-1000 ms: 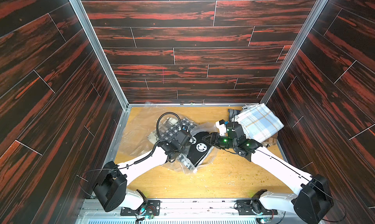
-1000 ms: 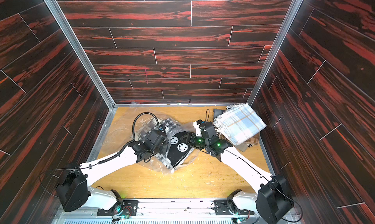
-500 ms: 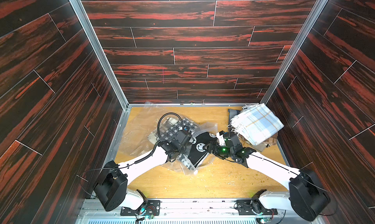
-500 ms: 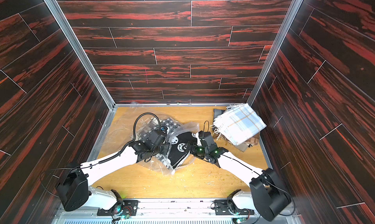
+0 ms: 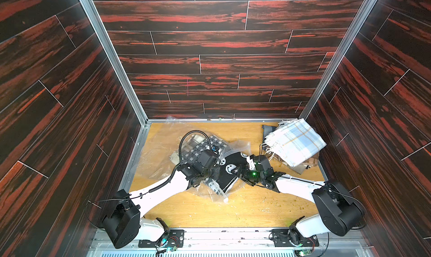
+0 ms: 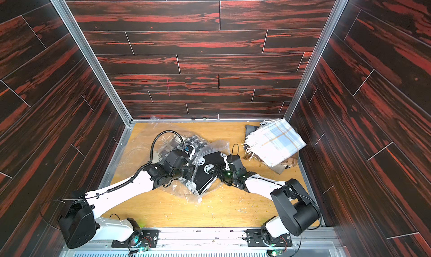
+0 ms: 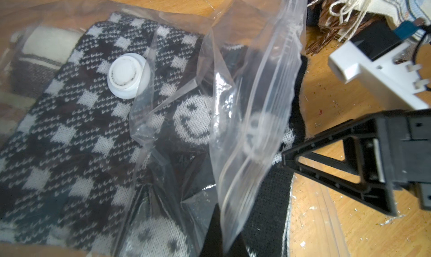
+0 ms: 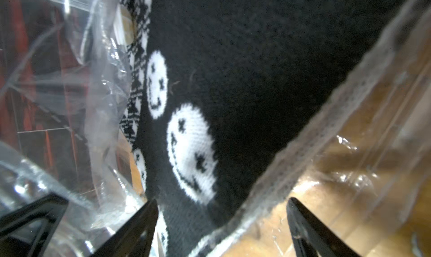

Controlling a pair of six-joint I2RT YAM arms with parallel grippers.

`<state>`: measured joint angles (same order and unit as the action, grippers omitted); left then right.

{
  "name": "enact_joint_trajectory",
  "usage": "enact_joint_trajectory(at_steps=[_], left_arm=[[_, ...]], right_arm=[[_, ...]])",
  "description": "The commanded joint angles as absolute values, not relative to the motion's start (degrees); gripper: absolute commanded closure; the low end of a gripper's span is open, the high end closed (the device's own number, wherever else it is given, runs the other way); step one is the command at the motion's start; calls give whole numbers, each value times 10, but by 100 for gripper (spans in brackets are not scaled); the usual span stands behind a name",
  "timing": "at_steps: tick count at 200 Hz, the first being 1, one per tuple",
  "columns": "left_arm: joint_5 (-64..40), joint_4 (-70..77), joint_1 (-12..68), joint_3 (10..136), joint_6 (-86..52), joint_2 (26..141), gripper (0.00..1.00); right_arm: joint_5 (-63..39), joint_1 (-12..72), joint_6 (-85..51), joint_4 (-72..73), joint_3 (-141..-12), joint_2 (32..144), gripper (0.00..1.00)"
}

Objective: Take the scarf out of the vacuum bag
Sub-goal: Take out the scarf from the vacuum bag.

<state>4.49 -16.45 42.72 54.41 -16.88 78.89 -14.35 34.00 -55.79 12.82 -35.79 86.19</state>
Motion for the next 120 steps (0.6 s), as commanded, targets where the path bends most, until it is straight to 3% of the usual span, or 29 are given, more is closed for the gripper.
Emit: enact_joint_trajectory(at_steps=[1,44,120], left_arm=[[39,-168,429,540,-160,777,100],[37,-168,430,541,-160,783,100],[39,-168,429,540,-162,784,100]], right_arm=[[-152,336,-572,175,-350,877,11],[-156,327,-579,212,-355,905,12],[-184,317,-582,186,-394,901,35]])
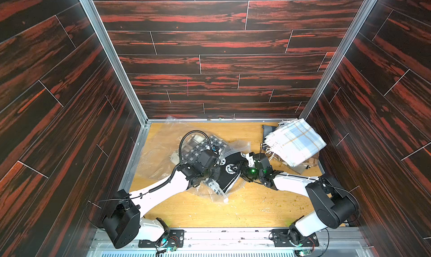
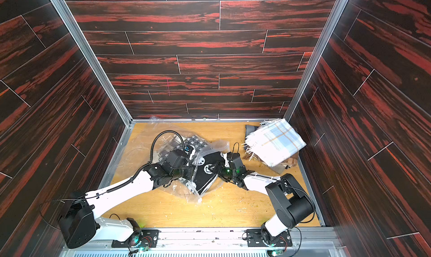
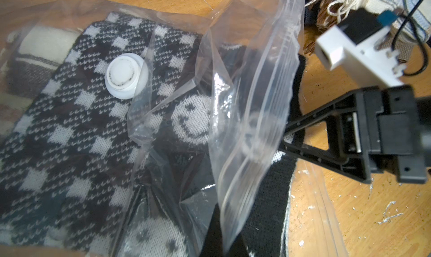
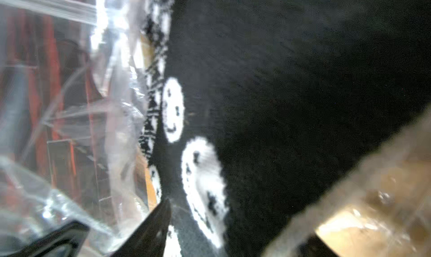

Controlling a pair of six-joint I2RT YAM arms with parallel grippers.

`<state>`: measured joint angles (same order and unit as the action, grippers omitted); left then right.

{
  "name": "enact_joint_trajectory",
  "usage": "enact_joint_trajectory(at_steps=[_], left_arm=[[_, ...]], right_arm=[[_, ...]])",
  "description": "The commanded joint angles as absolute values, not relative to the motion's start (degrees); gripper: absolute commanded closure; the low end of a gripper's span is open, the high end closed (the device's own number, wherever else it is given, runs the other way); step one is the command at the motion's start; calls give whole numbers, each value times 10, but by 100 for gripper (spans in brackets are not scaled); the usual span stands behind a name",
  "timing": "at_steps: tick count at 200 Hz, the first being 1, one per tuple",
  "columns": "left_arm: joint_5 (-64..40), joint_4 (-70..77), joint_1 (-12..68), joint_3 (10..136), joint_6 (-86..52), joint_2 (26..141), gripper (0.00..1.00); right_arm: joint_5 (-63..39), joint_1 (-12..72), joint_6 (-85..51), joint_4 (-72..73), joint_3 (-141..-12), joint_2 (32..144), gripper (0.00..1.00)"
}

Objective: Take the scarf out of the vacuum bag
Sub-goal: Take out the scarf from the vacuum bag.

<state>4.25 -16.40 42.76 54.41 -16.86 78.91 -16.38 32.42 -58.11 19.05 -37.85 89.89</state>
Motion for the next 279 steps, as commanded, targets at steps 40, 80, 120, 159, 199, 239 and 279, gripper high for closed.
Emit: enact_joint_trajectory(at_steps=[40,80,120,159,199,239,279], left_arm=[[40,-171,429,541,-163,785,100],[40,-172,430,544,-165,787,100],[48,-181,430,549,-163,787,100],[67,-193,430,555,-166,793,100],[89,-204,429,568,-173,810,100],[91,-207,429,586,-185,844,100],[101,-207,428,590,-183,848,100]], right_arm=[[-188,317,-585,191,-394,903,40],[-195,317,-589,210,-398,925,46],[-214,317,-581,201,-423,926,100],[-228,317,-577,181,-450,898,100],[-250,317,-581,174,-454,854,100],[-293,317,-573,189,-435,804,100],[-237,315,-496,36,-441,727,100]])
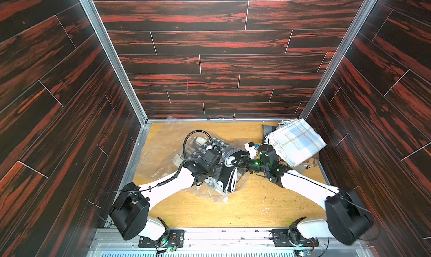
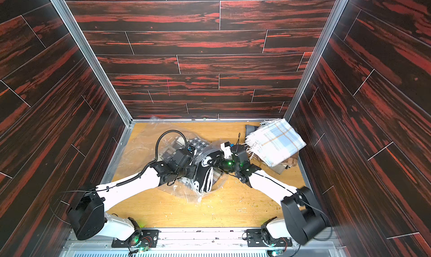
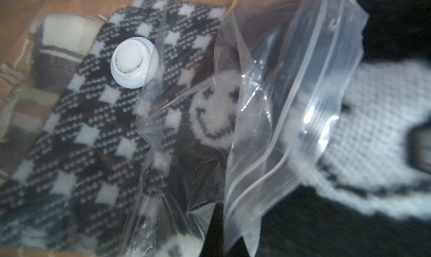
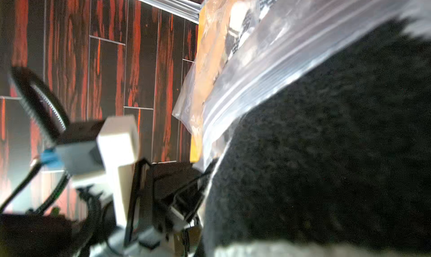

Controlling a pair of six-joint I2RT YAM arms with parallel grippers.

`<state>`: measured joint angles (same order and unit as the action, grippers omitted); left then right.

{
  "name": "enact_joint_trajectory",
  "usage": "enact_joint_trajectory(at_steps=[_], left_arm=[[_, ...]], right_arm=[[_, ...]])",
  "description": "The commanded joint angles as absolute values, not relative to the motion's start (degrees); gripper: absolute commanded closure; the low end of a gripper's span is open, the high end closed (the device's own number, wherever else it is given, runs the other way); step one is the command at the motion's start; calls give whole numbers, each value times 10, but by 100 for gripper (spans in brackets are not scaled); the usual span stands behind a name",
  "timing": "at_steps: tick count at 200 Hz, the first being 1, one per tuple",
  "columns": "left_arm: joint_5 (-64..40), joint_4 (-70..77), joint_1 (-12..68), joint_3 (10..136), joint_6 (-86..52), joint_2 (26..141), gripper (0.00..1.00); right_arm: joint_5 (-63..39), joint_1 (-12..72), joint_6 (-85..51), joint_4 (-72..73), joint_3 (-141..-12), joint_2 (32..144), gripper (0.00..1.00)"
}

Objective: Take the scarf out of the vacuum bag
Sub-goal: Take out the scarf from the vacuum bag.

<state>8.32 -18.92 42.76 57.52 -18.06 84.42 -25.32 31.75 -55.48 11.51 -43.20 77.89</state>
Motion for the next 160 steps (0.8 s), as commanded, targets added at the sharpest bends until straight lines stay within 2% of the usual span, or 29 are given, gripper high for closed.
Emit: enact_joint_trajectory(at_steps=[1,80,120,160], left_arm=[[101,-207,428,590,-183,848,100],[107,-208,426,586,-183,846,100],[109,-209,425,587,-180,842,100],[106,-194,424,586,-181,845,100]], right_arm=[[-236,314,-495,31,-441,725,100],[-254,244,-428,-120,-461,633,100],[-234,185,-355,-263,-501,608,100],[-75,168,-255,-415,-557,592,100]])
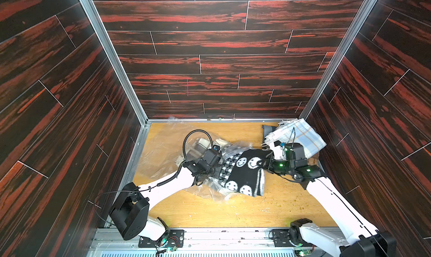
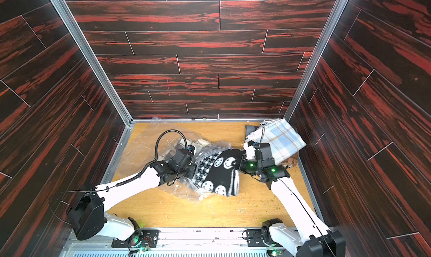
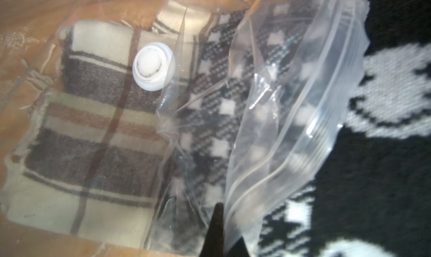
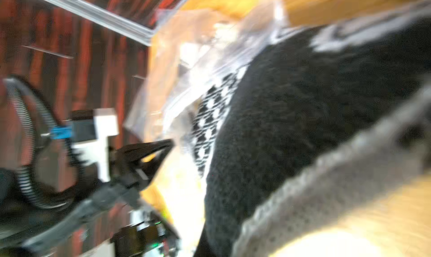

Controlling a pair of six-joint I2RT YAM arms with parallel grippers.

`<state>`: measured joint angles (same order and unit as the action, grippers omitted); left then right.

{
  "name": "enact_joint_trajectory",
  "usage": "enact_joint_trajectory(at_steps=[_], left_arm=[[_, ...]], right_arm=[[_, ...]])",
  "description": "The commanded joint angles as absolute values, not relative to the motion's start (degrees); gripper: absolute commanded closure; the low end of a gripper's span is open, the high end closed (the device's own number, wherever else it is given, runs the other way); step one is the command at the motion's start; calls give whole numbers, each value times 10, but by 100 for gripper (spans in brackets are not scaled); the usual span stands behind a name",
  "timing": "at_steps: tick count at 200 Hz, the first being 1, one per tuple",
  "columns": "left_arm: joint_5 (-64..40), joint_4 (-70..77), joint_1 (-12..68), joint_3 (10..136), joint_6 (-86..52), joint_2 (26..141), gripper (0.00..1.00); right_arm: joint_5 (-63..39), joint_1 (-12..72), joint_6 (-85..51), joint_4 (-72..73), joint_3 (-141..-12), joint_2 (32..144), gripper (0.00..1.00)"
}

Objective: Take the scarf out of the vacuum bag
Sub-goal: Take out the scarf from the vacuum bag, then place the scarf at the corner of the board.

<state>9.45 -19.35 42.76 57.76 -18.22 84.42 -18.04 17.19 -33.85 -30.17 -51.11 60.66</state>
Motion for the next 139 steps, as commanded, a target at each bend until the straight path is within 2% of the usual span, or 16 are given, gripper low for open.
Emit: enact_joint_trajectory(at_steps=[1,47,139], left_arm=[[106,-194,423,586,-181,845,100],[99,-191,423,593,-180,852,100],[97,-187,419,590,-180,848,100]], right_arm=[[-70,168,-253,-417,-558,593,100],[102,168,-188,-531,-633,615,100],[332,196,-154,-628,-722,695,100]])
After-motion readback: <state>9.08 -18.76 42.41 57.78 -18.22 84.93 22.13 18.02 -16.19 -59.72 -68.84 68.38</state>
